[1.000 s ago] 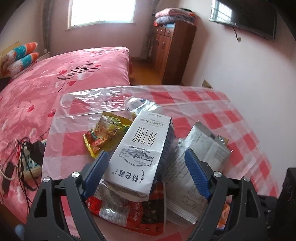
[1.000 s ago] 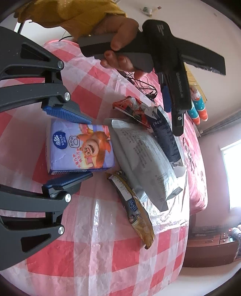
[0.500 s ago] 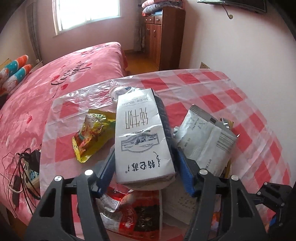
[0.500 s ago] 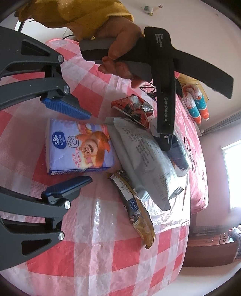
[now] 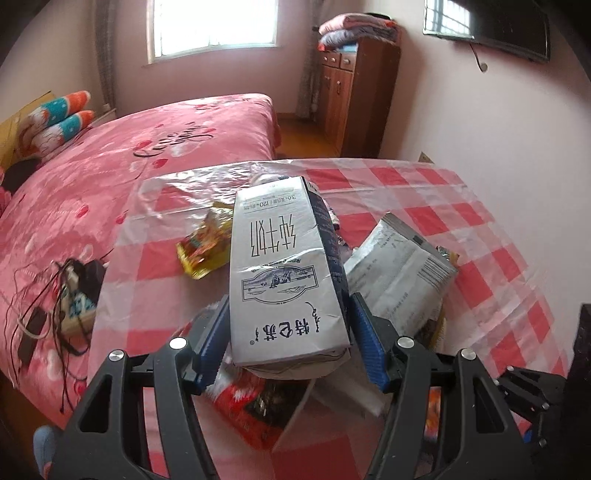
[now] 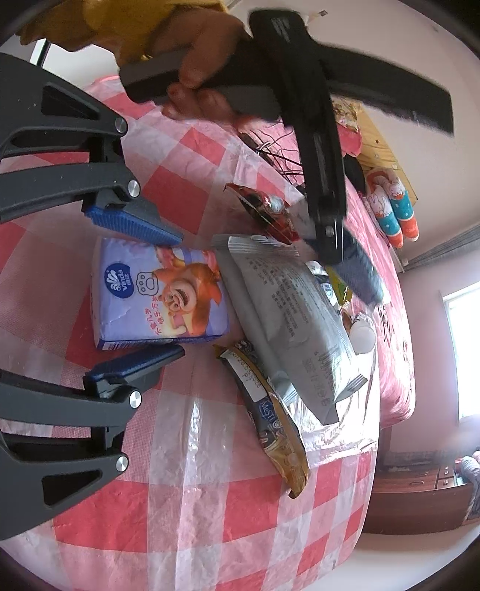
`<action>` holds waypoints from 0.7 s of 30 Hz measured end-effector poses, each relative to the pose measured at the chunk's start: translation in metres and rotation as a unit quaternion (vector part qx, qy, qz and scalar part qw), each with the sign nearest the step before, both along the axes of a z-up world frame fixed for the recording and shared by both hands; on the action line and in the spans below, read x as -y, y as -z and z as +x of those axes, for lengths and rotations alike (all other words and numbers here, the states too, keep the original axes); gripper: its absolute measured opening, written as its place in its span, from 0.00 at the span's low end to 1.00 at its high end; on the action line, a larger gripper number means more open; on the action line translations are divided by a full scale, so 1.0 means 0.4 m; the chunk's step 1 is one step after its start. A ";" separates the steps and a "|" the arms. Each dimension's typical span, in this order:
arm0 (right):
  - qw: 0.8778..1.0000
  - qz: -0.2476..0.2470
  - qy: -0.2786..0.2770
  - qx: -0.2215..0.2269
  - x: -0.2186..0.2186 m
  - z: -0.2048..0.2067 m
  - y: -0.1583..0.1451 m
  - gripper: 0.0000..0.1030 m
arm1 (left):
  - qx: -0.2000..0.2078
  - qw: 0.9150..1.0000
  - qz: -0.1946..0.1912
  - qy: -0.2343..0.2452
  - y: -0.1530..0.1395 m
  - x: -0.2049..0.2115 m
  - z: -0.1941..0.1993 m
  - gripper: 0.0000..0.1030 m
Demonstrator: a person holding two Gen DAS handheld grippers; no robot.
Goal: Collect trash
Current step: 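Carry carton and tissue pack to the orange bucket and open both tools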
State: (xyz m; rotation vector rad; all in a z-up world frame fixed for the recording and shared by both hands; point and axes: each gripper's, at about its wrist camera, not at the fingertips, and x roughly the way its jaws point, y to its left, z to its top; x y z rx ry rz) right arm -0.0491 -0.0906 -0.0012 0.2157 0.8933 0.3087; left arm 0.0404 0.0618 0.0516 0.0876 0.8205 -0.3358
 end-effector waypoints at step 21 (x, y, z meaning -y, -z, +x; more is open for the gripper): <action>0.999 0.040 -0.031 0.018 -0.015 -0.036 -0.014 0.51 | 0.018 0.994 -0.063 -0.089 -0.020 -0.236 -0.328 0.62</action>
